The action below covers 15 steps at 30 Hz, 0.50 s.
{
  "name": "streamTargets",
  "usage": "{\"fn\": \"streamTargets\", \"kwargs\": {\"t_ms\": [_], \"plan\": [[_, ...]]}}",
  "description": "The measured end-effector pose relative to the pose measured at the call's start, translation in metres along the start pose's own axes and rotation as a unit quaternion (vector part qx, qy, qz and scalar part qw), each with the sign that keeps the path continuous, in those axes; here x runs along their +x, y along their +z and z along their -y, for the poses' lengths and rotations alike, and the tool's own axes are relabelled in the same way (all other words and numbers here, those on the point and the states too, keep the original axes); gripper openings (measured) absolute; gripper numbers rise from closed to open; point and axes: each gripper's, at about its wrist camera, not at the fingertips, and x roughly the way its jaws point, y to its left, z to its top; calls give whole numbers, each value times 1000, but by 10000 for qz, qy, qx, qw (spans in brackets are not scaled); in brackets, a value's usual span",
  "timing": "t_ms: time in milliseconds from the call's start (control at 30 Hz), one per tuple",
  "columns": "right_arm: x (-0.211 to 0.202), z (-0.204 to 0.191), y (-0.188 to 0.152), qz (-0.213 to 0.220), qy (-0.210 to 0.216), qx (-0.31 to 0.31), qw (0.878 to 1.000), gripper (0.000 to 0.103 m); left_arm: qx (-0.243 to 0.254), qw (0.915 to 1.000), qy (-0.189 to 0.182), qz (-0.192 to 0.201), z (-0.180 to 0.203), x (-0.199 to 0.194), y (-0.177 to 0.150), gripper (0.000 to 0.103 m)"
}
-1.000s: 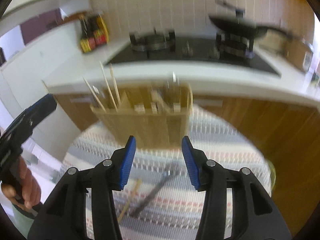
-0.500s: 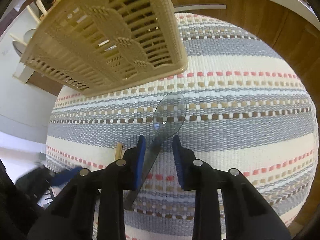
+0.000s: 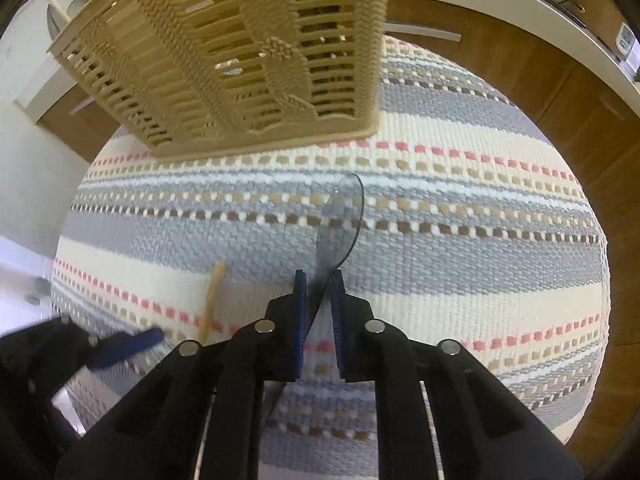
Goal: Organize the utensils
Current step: 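Grasp a clear spoon with the right gripper while the left grasps the last chopstick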
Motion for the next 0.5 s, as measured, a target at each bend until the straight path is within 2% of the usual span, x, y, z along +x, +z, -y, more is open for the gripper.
{"fn": "streamTargets", "kwargs": {"t_ms": [200,400,500], "plan": [[-7,21,-18,-128,140,-57,9998,6,-207,9998,70,-19,5,10,24,34],[-14,25,-31,-120,125,-240,9996,5,66,9982,580,-106,24,19,34,30],[-18,32,-35,-64,194,-250,9995,2,83,9977,664,-117,30,21,37,26]]}}
